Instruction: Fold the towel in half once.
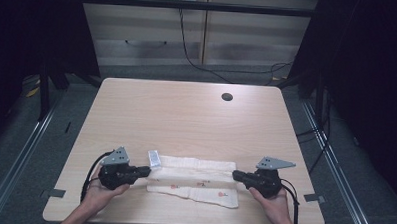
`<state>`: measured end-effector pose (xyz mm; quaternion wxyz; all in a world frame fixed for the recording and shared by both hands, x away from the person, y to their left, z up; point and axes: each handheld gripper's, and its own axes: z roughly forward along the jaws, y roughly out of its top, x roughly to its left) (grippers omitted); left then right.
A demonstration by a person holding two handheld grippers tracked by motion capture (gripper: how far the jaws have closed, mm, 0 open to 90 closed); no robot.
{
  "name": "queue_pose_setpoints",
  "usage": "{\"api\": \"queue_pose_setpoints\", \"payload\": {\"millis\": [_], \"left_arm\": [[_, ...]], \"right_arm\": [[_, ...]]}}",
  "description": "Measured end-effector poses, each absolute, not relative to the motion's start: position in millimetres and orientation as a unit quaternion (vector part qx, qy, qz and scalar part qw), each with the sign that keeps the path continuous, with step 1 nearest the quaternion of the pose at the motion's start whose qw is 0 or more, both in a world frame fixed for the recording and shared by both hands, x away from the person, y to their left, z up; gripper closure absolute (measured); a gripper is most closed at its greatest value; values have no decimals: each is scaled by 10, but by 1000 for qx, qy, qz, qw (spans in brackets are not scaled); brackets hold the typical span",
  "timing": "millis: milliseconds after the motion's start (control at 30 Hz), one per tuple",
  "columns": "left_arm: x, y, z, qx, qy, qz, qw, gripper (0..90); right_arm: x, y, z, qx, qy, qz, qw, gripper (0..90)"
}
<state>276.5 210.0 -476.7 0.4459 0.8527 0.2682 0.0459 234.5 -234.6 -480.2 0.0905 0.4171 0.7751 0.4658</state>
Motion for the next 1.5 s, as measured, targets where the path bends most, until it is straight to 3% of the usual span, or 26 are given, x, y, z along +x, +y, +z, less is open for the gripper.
{"api": "queue_pose_setpoints", "payload": {"millis": [400,567,833,1067,1200,1333,1500], "left_arm": [[2671,2014,-4913,874,255,21,413,817],[2675,2046,-4876,865,260,16,428,735],[2725,2158,-4770,846,271,24,458,684],[2832,2175,-4770,845,291,42,446,684],[2953,1990,-4766,856,276,45,434,704],[3105,1800,-4787,872,262,63,408,716],[3256,1751,-4906,869,283,48,403,724]], "right_arm": [[2309,-2271,-4940,420,802,416,87,805],[2300,-2268,-4890,417,793,433,98,745],[2310,-2339,-4817,425,775,456,102,654],[2389,-2370,-4781,431,772,453,113,686],[2563,-2355,-4790,429,780,440,119,741],[2769,-2345,-4821,436,784,425,120,747],[2970,-2313,-4892,436,793,411,115,746]]}}
